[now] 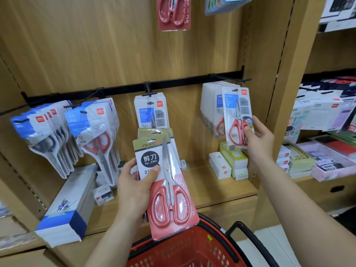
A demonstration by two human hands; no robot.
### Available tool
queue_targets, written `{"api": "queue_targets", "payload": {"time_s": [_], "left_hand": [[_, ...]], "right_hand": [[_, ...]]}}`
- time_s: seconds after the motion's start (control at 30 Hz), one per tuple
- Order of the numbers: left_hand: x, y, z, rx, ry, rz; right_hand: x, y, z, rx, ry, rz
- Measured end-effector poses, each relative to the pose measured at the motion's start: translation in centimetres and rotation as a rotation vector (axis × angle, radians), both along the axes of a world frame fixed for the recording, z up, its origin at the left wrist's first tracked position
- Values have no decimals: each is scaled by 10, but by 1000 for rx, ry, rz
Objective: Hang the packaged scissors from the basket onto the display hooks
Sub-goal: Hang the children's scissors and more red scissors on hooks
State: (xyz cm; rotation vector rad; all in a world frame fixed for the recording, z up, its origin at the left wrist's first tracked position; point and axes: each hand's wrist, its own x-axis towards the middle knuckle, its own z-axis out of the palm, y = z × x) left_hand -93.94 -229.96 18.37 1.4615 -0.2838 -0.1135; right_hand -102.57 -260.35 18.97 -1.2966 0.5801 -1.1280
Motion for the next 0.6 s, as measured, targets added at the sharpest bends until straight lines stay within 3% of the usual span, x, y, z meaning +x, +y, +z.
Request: {"api": "queue_targets", "payload": {"time_s": [0.43, 0.6], "left_hand": [[1, -6, -3, 12, -5, -8], [0, -12, -5, -7, 3, -4]], "right_hand": [[-10, -10, 16, -82, 85, -34], [18, -16, 21, -36, 201, -18]]}}
